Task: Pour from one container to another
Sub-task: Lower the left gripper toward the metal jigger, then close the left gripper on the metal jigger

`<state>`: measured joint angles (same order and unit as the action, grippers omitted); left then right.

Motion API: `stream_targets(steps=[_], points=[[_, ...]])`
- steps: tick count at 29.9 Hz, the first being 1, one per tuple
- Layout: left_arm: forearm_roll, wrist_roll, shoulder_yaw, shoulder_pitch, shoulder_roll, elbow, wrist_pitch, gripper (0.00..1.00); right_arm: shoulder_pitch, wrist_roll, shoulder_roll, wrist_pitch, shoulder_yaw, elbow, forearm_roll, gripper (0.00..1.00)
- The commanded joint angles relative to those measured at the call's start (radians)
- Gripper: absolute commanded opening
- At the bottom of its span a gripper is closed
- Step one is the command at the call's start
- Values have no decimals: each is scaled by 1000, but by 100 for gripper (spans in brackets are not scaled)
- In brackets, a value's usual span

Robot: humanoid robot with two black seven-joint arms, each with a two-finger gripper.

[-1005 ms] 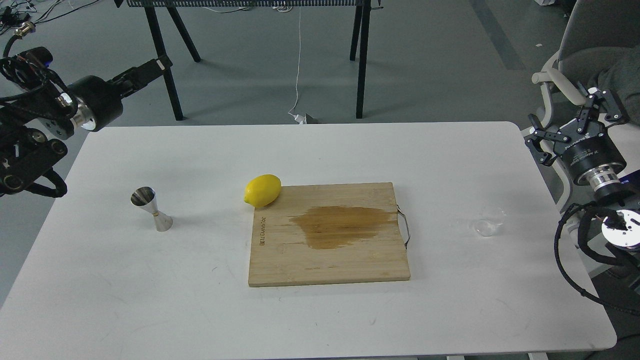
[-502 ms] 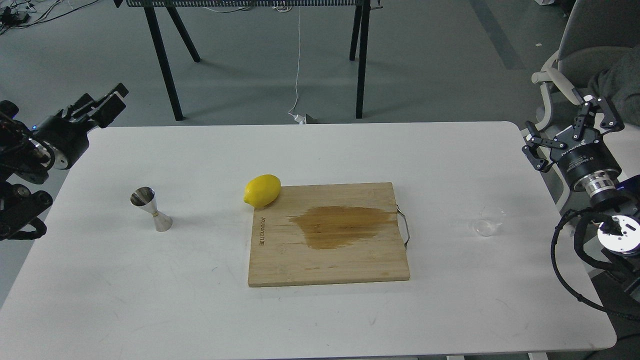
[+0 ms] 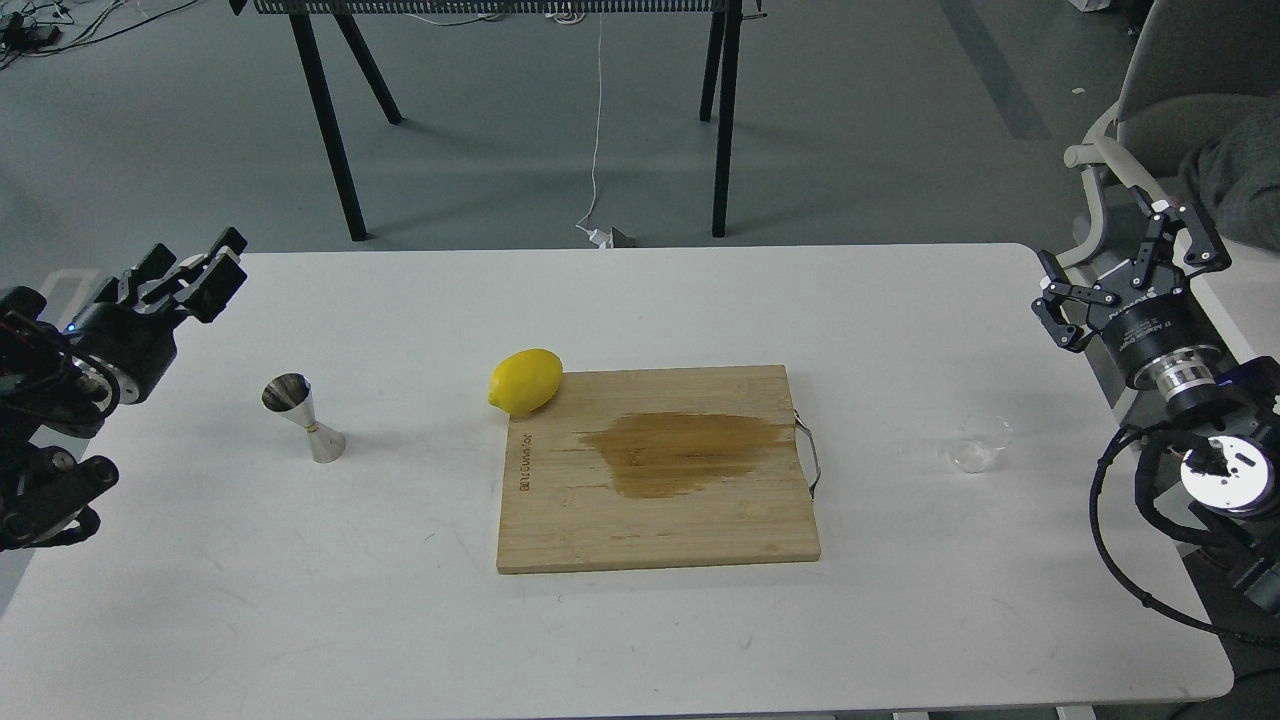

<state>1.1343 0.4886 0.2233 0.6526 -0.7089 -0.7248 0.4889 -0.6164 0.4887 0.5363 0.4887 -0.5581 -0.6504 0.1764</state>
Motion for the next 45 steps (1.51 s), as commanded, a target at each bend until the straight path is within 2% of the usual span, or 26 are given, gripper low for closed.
stream_targets(steps=[1, 15, 21, 37, 45], points=[[-1, 0, 1, -16, 2, -8, 0, 99, 0, 0, 1, 0, 0, 0, 0, 99], [-1, 0, 1, -116, 3, -13, 0, 99, 6, 0, -1, 0, 0, 6, 0, 99], [-1, 0, 5, -148, -12, -116, 0, 99, 7, 0, -1, 0, 0, 6, 0, 99], [-1, 0, 7, -209, -52, -168, 0, 99, 9, 0, -1, 0, 0, 6, 0, 99], [-1, 0, 11, -245, -101, -243, 0, 99, 9, 0, -1, 0, 0, 6, 0, 99]])
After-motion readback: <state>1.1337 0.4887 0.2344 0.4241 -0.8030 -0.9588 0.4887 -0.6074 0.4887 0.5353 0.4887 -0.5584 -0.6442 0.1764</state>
